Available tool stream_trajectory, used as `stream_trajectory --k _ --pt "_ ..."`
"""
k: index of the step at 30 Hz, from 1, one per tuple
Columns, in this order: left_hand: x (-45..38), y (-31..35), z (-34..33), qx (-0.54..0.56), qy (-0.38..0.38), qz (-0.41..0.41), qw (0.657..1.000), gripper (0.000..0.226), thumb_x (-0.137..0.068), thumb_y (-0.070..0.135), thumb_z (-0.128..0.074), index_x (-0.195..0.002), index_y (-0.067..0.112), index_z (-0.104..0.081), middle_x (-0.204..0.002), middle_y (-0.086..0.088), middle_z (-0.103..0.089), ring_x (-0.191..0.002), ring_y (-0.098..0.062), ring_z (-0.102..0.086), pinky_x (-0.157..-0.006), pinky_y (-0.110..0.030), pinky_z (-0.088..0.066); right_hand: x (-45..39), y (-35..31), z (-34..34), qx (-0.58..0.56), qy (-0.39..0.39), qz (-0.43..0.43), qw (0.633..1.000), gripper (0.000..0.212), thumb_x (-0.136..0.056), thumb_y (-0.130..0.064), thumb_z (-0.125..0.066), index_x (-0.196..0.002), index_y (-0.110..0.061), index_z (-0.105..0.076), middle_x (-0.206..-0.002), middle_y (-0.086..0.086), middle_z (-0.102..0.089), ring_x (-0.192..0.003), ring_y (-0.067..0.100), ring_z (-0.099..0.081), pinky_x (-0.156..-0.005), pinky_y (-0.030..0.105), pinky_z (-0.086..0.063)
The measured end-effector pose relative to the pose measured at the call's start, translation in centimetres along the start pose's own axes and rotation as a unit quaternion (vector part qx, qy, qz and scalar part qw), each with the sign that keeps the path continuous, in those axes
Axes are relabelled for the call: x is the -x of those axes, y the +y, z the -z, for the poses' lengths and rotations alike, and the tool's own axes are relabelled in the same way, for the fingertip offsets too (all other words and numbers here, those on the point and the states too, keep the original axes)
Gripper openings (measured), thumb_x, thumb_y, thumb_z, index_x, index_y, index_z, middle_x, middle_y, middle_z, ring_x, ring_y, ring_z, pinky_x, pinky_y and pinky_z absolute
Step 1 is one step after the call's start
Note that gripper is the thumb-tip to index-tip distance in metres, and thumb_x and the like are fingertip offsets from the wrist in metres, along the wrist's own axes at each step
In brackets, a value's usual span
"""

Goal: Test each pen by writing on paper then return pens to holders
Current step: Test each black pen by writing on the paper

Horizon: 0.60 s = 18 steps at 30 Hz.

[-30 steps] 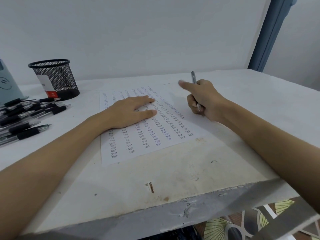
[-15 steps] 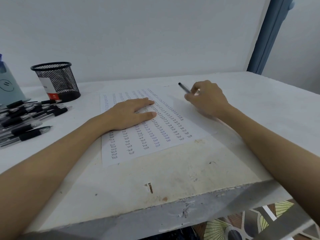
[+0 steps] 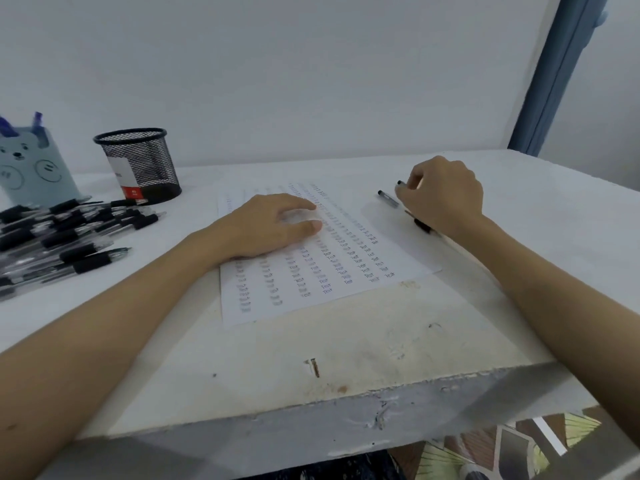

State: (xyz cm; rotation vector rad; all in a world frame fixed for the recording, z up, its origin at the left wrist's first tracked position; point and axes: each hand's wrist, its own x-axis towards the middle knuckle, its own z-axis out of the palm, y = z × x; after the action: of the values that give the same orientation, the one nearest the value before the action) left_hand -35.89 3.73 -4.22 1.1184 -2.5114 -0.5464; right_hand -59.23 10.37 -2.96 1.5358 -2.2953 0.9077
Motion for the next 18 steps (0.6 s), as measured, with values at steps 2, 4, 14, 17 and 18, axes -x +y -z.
stream_trajectory --k 2,4,14,17,18 --pt "1.3 0.2 1.2 0.000 0.023 0.008 1.000 0.048 -0.082 0.062 -0.050 -0.124 0.040 -0.055 -0.136 0.018 -0.048 -0.127 -0.003 -0.039 -0.099 -0.023 -0.027 0.2 -1.0 0.5 -0.034 0.004 0.021 0.999 0.022 -0.084 -0.023 -0.057 -0.081 -0.004 -0.068 -0.066 0.012 -0.061 -0.066 0.028 -0.051 -0.055 0.027 -0.033" --pt "3.4 -0.1 2.8 -0.015 0.043 0.003 0.999 0.036 -0.087 0.048 -0.055 -0.120 0.034 -0.059 -0.129 0.017 -0.054 -0.119 0.002 -0.042 -0.096 -0.017 -0.027 0.5 -2.7 1.2 -0.067 -0.020 0.053 0.996 0.024 -0.085 -0.023 -0.057 -0.079 -0.003 -0.068 -0.070 0.014 -0.063 -0.064 0.027 -0.051 -0.052 0.025 -0.033" --pt "20.9 -8.1 10.9 -0.078 0.235 0.142 0.958 0.016 -0.089 0.009 -0.060 -0.092 0.023 -0.068 -0.095 0.006 -0.068 -0.087 0.000 -0.059 -0.071 -0.003 -0.039 7.0 -22.3 -0.2 -0.220 -0.269 0.327 0.879 0.015 -0.085 -0.020 -0.061 -0.076 -0.013 -0.071 -0.064 -0.002 -0.061 -0.064 0.012 -0.055 -0.061 0.023 -0.043" --pt "24.8 -10.9 11.5 -0.095 0.269 0.204 0.936 0.016 -0.088 0.007 -0.059 -0.091 0.019 -0.070 -0.098 0.000 -0.069 -0.086 -0.011 -0.059 -0.068 0.002 -0.035 9.9 -27.5 -2.7 -0.203 -0.272 0.408 0.848 0.016 -0.086 -0.013 -0.057 -0.089 -0.012 -0.073 -0.084 0.000 -0.067 -0.083 0.018 -0.060 -0.074 0.028 -0.049" --pt "25.6 -11.6 11.4 -0.098 0.276 0.220 0.930 0.018 -0.088 0.007 -0.057 -0.091 0.021 -0.069 -0.100 0.001 -0.068 -0.089 -0.011 -0.058 -0.068 0.000 -0.034 10.6 -28.4 -3.5 -0.188 -0.270 0.426 0.843 0.018 -0.085 -0.010 -0.055 -0.091 -0.012 -0.072 -0.090 0.002 -0.069 -0.087 0.020 -0.061 -0.077 0.031 -0.051"
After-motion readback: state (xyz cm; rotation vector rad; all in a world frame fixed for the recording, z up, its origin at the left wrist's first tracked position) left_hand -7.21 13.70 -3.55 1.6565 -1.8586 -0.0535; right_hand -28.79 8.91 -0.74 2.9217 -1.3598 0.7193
